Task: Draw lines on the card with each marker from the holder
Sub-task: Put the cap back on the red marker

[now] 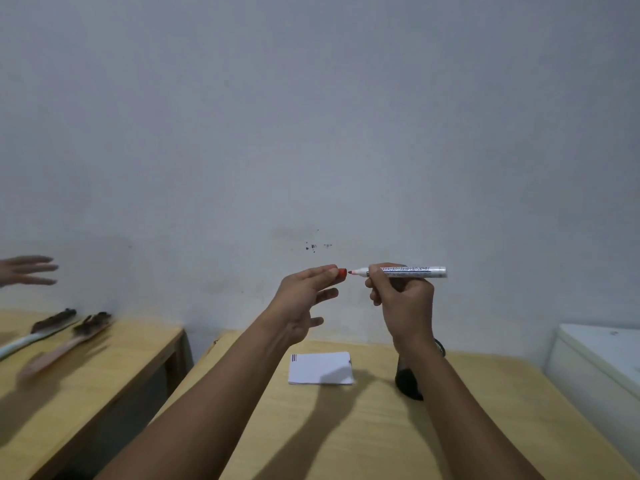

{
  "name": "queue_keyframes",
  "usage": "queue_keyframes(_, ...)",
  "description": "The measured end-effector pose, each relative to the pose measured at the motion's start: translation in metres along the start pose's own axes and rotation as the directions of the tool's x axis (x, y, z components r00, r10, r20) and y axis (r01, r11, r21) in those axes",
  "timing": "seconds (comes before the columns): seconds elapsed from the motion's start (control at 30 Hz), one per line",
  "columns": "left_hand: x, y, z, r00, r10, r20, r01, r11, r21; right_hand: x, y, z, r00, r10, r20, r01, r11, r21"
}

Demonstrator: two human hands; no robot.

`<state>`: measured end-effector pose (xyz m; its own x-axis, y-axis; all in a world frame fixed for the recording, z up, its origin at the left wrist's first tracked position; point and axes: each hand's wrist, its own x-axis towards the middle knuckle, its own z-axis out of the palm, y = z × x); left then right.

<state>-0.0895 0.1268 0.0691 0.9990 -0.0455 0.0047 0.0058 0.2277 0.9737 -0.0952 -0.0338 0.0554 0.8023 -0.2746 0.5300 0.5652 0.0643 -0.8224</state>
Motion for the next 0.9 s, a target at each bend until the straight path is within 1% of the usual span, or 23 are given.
queue_keyframes(0.2, -0.018, 0.011, 0.02, 0.998, 0.029, 0.054, -0.027, 0.999, -0.043, -0.004, -0.026, -0.005, 0.997, -0.033, 0.07, 0.034, 0.999, -0.02)
queue_keyframes(0.3, -0.022, 0.014, 0.027, 0.994, 0.109, 0.025, -0.106, 0.99, -0.091, -0.005, -0.031, -0.001, 0.999, -0.015, 0.052, 0.014, 1.0, 0.028)
queue_keyframes(0.4, -0.023, 0.014, 0.036, 0.967, 0.249, -0.051, -0.253, 0.958, -0.135, -0.007, -0.035, 0.01, 0.997, 0.074, -0.012, -0.07, 0.982, 0.173)
queue_keyframes(0.47, -0.024, 0.013, 0.039, 0.94, 0.331, -0.083, -0.34, 0.931, -0.131, -0.009, -0.038, 0.015, 0.992, 0.126, -0.013, -0.119, 0.961, 0.25)
queue_keyframes(0.57, -0.025, 0.014, 0.038, 0.896, 0.436, -0.089, -0.442, 0.894, -0.07, -0.009, -0.041, 0.015, 0.971, 0.232, 0.055, -0.236, 0.899, 0.369)
queue_keyframes(0.67, -0.024, 0.018, 0.036, 0.84, 0.538, -0.075, -0.536, 0.843, 0.049, -0.01, -0.041, 0.012, 0.933, 0.334, 0.132, -0.357, 0.825, 0.438)
queue_keyframes(0.73, -0.023, 0.02, 0.039, 0.812, 0.577, -0.082, -0.565, 0.814, 0.13, -0.01, -0.039, 0.009, 0.919, 0.379, 0.113, -0.391, 0.829, 0.4)
queue_keyframes(0.8, -0.02, 0.023, 0.042, 0.787, 0.608, -0.105, -0.592, 0.792, 0.147, -0.008, -0.033, 0.002, 0.918, 0.396, 0.026, -0.382, 0.866, 0.323)
queue_keyframes(0.87, -0.017, 0.028, 0.045, 0.756, 0.643, -0.121, -0.626, 0.764, 0.154, -0.005, -0.028, -0.01, 0.931, 0.348, -0.109, -0.325, 0.928, 0.182)
queue_keyframes(0.9, -0.014, 0.03, 0.047, 0.738, 0.664, -0.118, -0.64, 0.745, 0.186, -0.003, -0.025, -0.017, 0.941, 0.29, -0.173, -0.283, 0.957, 0.065)
